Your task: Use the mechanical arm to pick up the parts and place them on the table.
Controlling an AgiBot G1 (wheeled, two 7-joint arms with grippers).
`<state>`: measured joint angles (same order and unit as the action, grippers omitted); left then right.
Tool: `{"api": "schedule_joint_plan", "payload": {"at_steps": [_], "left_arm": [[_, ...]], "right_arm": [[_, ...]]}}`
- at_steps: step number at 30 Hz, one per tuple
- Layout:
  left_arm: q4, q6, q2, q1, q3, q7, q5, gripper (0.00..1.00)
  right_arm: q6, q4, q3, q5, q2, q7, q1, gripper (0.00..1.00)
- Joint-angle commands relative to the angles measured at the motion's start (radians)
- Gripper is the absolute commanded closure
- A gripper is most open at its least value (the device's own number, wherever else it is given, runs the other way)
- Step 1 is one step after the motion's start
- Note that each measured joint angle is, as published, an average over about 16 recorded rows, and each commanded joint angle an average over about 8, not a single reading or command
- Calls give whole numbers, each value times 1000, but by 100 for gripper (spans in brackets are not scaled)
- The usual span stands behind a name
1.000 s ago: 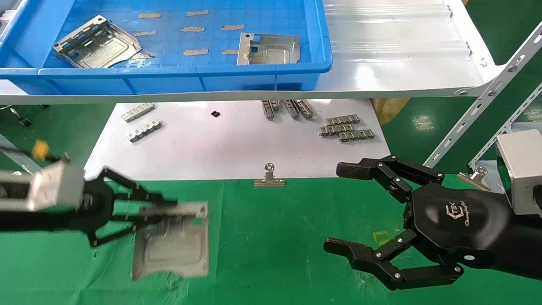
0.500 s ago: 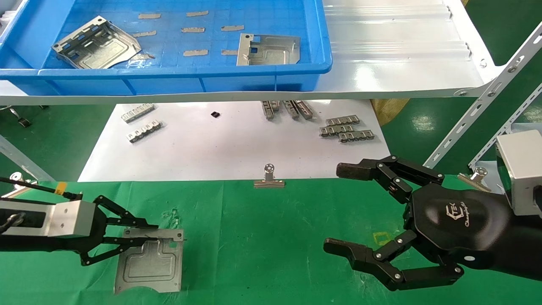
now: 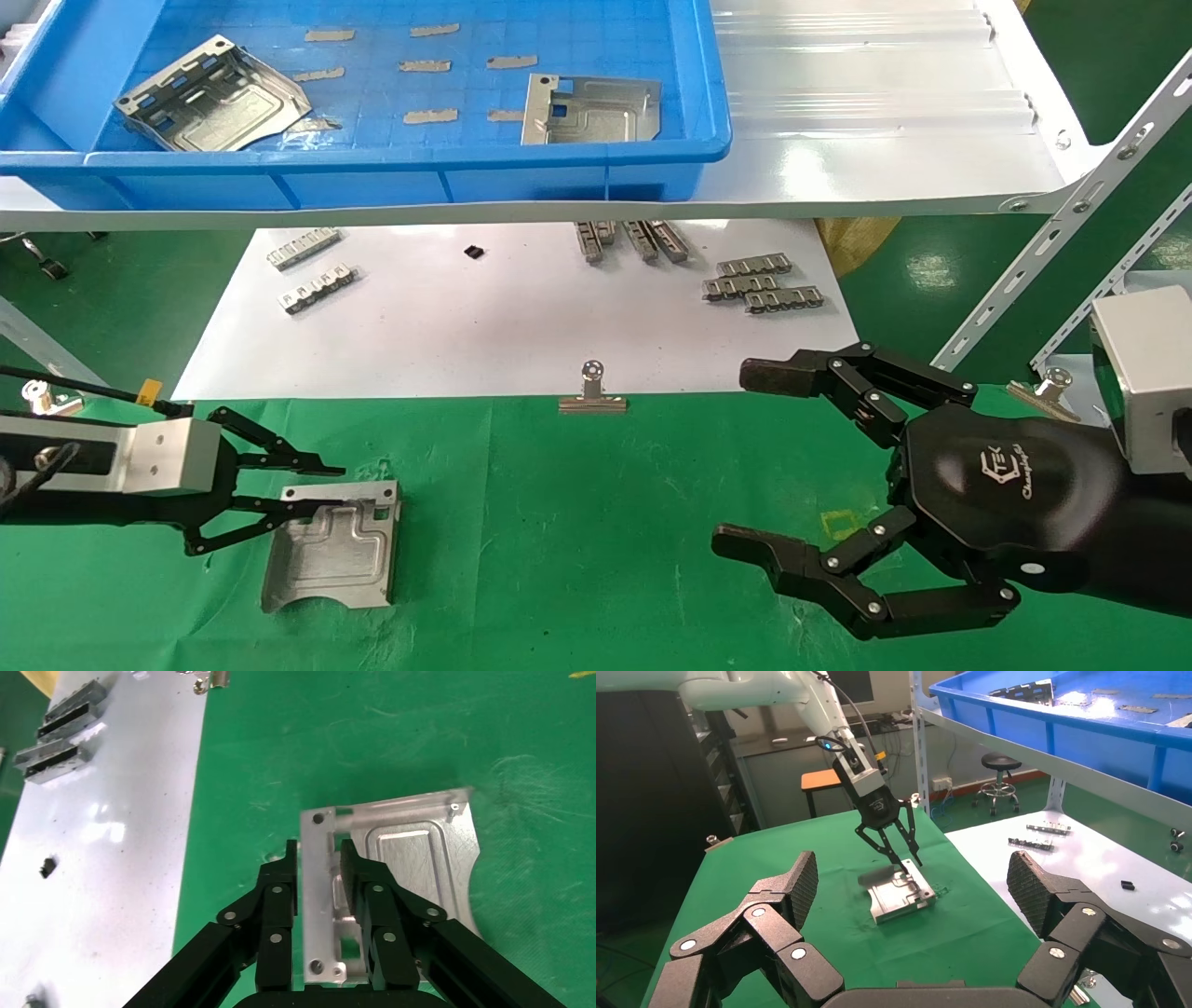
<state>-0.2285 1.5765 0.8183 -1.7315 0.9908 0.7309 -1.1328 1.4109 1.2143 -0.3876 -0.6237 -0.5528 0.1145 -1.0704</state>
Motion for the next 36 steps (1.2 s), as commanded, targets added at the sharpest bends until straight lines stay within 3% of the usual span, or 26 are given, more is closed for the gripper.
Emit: {"api": "schedule_joint_plan", "payload": {"at_steps": [1, 16, 27, 36], "left_arm": [[18, 5, 8, -6, 4, 14, -3, 0], [21, 12, -26, 32, -10, -130, 136, 0], [16, 10, -29, 40, -18, -140, 146, 0], [-106, -1, -50, 110, -97, -228, 174, 0]], "right_arm": [[0, 0, 0, 0, 0, 0, 0, 0], [0, 0, 0, 0, 0, 0, 0, 0], [0, 0, 0, 0, 0, 0, 0, 0], [0, 0, 0, 0, 0, 0, 0, 0]]}}
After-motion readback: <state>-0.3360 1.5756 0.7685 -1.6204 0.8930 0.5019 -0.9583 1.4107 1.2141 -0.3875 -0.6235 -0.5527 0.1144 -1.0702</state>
